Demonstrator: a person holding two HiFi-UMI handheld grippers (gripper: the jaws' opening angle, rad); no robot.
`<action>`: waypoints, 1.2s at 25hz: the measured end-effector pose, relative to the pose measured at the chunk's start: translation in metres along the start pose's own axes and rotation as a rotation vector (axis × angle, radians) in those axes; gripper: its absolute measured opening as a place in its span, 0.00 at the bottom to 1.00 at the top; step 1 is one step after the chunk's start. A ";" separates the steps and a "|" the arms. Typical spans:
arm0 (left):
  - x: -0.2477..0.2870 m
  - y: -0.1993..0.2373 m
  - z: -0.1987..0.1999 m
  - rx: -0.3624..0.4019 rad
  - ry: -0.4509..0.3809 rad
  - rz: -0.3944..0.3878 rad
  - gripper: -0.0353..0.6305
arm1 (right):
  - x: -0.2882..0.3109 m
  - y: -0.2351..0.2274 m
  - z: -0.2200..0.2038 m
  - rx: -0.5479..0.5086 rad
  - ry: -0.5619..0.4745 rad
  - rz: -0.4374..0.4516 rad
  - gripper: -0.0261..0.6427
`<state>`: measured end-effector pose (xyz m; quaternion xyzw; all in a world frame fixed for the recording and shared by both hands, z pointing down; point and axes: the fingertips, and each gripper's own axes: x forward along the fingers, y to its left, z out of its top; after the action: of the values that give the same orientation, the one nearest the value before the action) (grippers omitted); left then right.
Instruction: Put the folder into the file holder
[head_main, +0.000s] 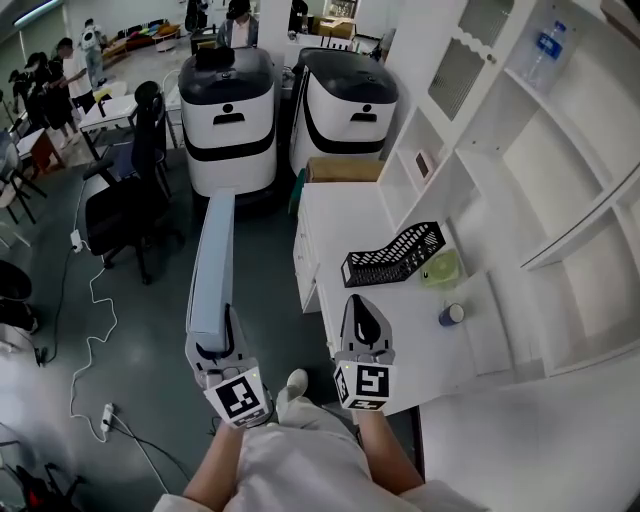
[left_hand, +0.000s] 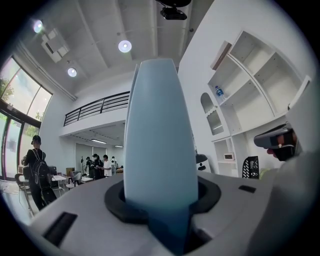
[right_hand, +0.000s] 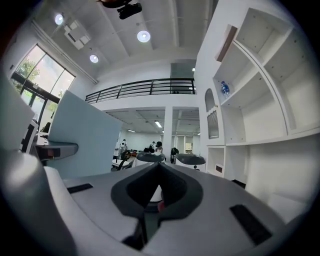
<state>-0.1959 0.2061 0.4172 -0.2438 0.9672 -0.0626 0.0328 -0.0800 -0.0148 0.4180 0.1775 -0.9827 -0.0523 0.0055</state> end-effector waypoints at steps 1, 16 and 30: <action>0.013 -0.004 0.000 -0.001 0.005 0.004 0.30 | 0.012 -0.005 -0.002 0.005 0.000 0.004 0.03; 0.150 -0.084 0.029 0.005 -0.042 -0.145 0.29 | 0.108 -0.087 -0.015 0.034 0.007 -0.021 0.03; 0.231 -0.193 0.039 -0.068 -0.106 -0.639 0.27 | 0.122 -0.151 -0.018 0.009 0.043 -0.245 0.03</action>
<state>-0.3053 -0.0761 0.3975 -0.5390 0.8403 -0.0245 0.0535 -0.1415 -0.1996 0.4193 0.2974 -0.9535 -0.0442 0.0194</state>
